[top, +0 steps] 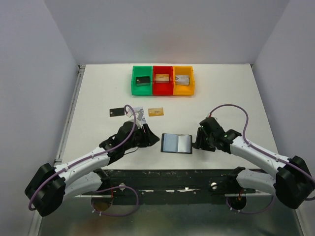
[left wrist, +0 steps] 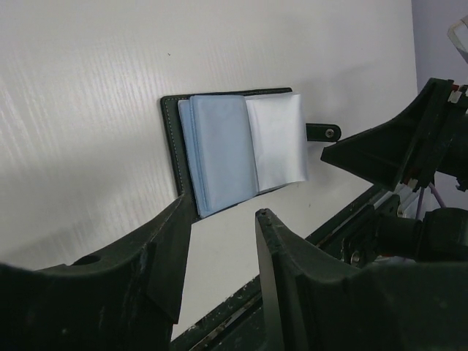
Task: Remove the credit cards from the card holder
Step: Remove the credit card from the card holder.
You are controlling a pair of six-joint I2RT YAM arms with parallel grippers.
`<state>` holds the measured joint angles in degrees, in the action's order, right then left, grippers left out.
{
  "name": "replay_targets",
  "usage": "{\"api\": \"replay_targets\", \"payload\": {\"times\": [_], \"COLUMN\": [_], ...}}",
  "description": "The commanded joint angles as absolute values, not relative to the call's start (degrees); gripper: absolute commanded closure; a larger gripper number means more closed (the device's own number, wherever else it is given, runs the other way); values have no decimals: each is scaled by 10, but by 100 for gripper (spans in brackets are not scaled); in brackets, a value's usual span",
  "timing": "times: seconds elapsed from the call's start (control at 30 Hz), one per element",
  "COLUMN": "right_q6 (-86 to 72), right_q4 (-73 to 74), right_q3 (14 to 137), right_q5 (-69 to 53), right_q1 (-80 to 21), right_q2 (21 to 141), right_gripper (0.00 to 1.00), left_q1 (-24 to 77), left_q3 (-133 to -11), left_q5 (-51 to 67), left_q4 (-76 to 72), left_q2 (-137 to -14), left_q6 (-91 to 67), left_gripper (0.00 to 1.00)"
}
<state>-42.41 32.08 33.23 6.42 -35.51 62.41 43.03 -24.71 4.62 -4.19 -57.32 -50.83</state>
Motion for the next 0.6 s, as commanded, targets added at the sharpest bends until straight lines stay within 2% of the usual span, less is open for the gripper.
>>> {"api": "replay_targets", "payload": {"times": [0.0,0.23,0.43,0.57], "right_q6": [-435,-416,-397,-389], "right_q4": [279,251,239,228], "right_q3": [331,346,352,347], "right_q5": [56,45,25,19], "right_q1": [-345,-329,-316,-310], "right_q2": [667,714,743,752], "right_gripper": [43,46,60,66], "left_q1": [440,444,446,447], "left_q3": [-241,-254,-253,-255], "left_q5": [33,34,38,37], "left_q4": [-70,-65,-75,-76], "left_q2": [-569,-580,-598,-605], "left_q6": [-516,-508,-514,-513], "left_gripper": [49,48,48,49]}}
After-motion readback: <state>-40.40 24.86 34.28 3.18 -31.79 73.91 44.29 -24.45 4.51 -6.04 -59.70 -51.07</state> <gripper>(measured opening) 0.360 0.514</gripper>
